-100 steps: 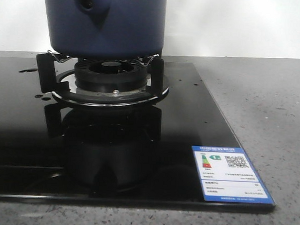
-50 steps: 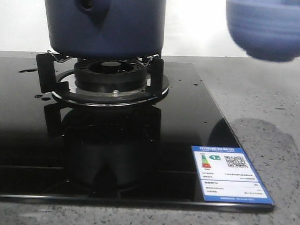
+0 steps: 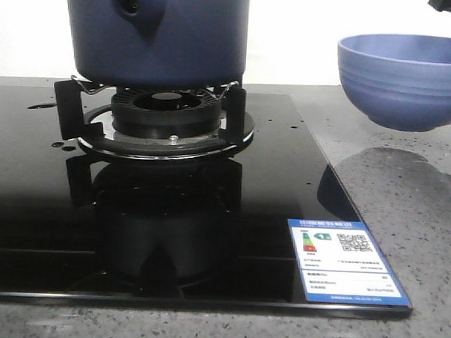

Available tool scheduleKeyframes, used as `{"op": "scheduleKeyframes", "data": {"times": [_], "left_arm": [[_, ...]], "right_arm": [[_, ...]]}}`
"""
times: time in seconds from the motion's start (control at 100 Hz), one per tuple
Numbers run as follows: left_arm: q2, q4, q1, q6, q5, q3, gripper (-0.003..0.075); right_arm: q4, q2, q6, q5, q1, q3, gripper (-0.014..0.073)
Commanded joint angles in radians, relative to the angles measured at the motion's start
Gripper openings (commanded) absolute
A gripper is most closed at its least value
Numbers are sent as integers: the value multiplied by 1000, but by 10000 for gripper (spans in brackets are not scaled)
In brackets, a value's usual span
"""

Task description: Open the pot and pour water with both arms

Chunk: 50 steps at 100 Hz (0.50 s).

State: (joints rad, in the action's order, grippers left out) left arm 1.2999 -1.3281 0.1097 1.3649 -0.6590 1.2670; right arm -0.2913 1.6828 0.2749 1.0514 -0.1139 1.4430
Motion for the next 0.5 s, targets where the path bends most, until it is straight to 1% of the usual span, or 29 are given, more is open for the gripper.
{"op": "scheduleKeyframes", "data": {"times": [0.0, 0.15, 0.41, 0.46, 0.49], "left_arm": [[-31, -78, 7, -2, 16, 40, 354], [-31, -78, 7, -2, 15, 40, 354], [-31, -78, 7, -2, 15, 40, 354], [-31, -78, 7, -2, 15, 40, 354], [-31, -78, 7, -2, 15, 40, 354]], "right_arm": [[-15, -33, 2, -26, -7, 21, -43], [-15, -8, 2, 3, -7, 21, -43], [1, 1, 2, 10, -7, 21, -37], [3, 1, 12, 17, -7, 21, -15], [3, 1, 15, 21, -7, 23, 18]]}}
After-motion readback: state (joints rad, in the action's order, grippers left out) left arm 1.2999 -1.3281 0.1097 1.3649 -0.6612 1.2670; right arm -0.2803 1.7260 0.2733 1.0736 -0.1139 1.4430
